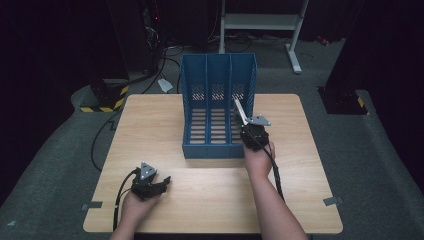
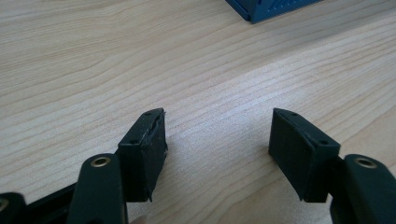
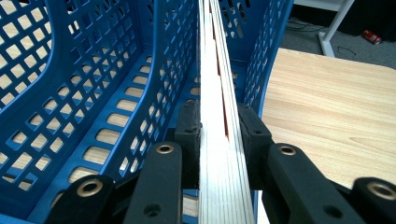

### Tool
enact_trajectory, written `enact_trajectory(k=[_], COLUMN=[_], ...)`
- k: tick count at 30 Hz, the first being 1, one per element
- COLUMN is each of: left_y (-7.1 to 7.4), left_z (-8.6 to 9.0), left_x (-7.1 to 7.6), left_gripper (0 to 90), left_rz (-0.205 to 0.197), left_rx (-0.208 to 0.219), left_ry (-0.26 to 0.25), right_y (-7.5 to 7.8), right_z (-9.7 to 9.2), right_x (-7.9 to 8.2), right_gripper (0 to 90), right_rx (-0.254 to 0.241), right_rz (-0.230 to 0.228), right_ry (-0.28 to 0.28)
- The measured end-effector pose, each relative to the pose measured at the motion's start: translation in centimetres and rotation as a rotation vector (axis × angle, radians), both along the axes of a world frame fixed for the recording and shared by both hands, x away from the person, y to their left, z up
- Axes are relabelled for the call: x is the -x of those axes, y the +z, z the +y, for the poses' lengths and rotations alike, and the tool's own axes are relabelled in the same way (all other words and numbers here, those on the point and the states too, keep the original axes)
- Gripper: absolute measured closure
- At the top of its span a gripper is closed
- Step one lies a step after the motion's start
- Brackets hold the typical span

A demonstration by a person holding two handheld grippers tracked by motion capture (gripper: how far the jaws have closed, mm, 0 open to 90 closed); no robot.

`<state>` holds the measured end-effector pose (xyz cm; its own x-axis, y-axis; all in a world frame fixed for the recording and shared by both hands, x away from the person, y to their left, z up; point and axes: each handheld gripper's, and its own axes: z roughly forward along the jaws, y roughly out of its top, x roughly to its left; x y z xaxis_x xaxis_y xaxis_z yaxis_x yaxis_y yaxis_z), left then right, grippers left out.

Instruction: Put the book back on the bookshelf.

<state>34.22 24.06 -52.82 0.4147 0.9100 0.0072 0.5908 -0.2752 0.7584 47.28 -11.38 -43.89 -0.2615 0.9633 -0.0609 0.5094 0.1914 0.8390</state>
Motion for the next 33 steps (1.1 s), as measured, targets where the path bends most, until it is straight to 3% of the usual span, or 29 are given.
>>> enact_trajectory(k=[15, 27, 33], left_y=[0.0, 0.0, 0.0], left_z=[0.0, 0.0, 0.0], left_x=[0.1, 0.0, 0.0], left_gripper=[36.4, 36.4, 36.4], left_rz=[0.002, 0.001, 0.002], left_rx=[0.002, 0.003, 0.004], left_ry=[0.002, 0.002, 0.002], right_y=[1.2, 1.7, 1.7], right_z=[-0.2, 0.1, 0.1], right_x=[-1.4, -2.3, -2.4], right_gripper=[69.1, 72.1, 74.0], right_rx=[0.005, 0.033, 0.016], right_rz=[0.041, 0.065, 0.073], right_ry=[0.012, 0.005, -0.010])
